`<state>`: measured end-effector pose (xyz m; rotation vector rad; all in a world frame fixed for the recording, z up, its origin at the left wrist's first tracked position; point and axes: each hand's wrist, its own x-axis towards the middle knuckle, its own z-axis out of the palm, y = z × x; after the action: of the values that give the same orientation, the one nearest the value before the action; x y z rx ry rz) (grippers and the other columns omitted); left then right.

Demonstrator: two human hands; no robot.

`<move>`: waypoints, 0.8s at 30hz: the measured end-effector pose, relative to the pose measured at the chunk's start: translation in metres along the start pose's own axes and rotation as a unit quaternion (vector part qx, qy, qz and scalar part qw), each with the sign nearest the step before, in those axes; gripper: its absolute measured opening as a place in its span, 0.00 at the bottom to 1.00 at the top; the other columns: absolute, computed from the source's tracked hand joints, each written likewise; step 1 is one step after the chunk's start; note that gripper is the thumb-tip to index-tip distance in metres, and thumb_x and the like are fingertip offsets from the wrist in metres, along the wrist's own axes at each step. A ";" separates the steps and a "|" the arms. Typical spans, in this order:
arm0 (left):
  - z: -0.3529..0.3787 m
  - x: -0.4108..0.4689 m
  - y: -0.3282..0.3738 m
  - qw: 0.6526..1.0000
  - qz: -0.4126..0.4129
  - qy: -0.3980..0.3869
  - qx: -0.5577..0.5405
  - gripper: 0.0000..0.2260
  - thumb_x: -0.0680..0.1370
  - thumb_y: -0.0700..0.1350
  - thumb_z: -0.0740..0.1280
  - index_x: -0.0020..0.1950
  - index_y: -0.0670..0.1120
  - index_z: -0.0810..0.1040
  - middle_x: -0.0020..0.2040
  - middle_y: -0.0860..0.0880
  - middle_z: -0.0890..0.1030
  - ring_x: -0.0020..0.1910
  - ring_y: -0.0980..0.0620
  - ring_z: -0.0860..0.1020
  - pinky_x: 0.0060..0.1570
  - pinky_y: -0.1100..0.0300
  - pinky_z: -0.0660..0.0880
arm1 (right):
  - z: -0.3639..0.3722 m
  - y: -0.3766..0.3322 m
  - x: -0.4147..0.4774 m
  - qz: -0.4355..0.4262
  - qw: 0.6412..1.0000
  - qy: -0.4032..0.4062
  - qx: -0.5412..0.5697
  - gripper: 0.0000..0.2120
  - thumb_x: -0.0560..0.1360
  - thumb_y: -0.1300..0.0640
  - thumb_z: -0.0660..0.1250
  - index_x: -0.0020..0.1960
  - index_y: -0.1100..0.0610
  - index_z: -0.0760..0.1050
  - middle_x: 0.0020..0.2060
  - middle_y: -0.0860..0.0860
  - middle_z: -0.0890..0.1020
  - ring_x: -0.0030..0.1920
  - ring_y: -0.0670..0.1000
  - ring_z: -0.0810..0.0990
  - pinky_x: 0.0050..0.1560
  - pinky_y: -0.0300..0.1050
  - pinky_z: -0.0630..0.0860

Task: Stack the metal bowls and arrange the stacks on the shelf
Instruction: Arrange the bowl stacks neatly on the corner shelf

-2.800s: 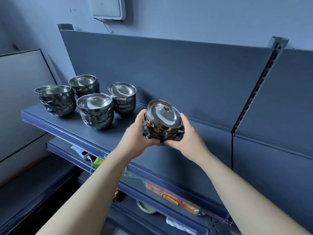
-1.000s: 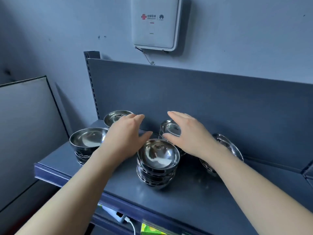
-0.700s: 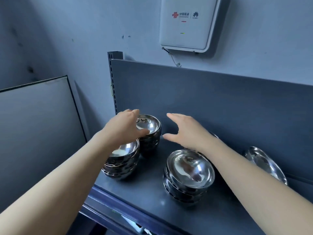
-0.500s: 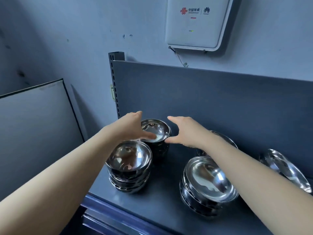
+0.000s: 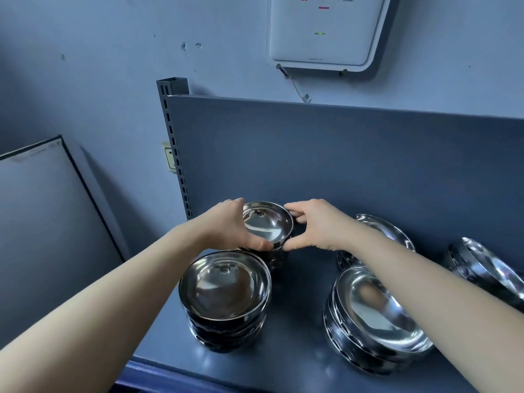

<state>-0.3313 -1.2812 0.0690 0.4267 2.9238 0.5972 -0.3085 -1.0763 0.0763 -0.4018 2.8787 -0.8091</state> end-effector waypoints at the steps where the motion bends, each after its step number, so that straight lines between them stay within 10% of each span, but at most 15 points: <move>1: 0.001 0.001 -0.002 1.000 0.002 -0.003 -0.003 0.38 0.52 0.72 0.70 0.53 0.49 0.72 0.48 0.53 0.78 0.46 0.53 0.77 0.47 0.53 0.76 | 0.001 0.002 0.000 -0.003 1.000 -0.003 0.011 0.26 0.65 0.54 0.80 0.60 0.52 0.78 0.54 0.45 0.83 0.54 0.43 0.78 0.50 0.30 0.73; 3: 0.002 0.003 -0.004 1.000 0.007 -0.014 -0.008 0.38 0.54 0.71 0.71 0.54 0.49 0.72 0.49 0.53 0.79 0.47 0.52 0.77 0.49 0.52 0.76 | 0.002 0.003 0.002 -0.008 1.000 -0.001 0.024 0.27 0.64 0.55 0.80 0.61 0.52 0.77 0.54 0.45 0.83 0.51 0.43 0.78 0.47 0.25 0.72; 7: 0.000 0.003 -0.005 0.999 0.016 -0.026 -0.014 0.38 0.56 0.69 0.75 0.58 0.48 0.71 0.52 0.53 0.78 0.50 0.51 0.77 0.52 0.52 0.75 | 0.007 0.002 0.008 -0.014 1.000 0.002 0.006 0.28 0.60 0.51 0.80 0.58 0.50 0.78 0.47 0.46 0.84 0.48 0.49 0.80 0.55 0.52 0.78; 20: 0.002 0.009 -0.013 0.999 0.032 -0.028 -0.021 0.57 0.58 0.63 0.79 0.78 0.48 0.52 0.71 0.50 0.65 0.69 0.50 0.66 0.66 0.59 0.63 | 0.013 0.003 0.014 -0.030 0.999 0.020 -0.021 0.27 0.60 0.51 0.81 0.54 0.48 0.72 0.45 0.45 0.80 0.44 0.48 0.79 0.43 0.49 0.79; 24: 0.000 0.011 -0.020 0.997 0.030 -0.043 -0.049 0.56 0.56 0.63 0.79 0.77 0.52 0.53 0.69 0.54 0.71 0.66 0.51 0.70 0.65 0.57 0.67 | 0.012 0.003 0.012 0.000 0.999 -0.018 -0.029 0.42 0.63 0.52 0.80 0.70 0.49 0.62 0.54 0.49 0.77 0.44 0.53 0.81 0.37 0.48 0.81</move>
<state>-0.3471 -1.2955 0.0598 0.5166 2.7949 0.7082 -0.3180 -1.0831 0.0634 -0.4175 2.8755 -0.7115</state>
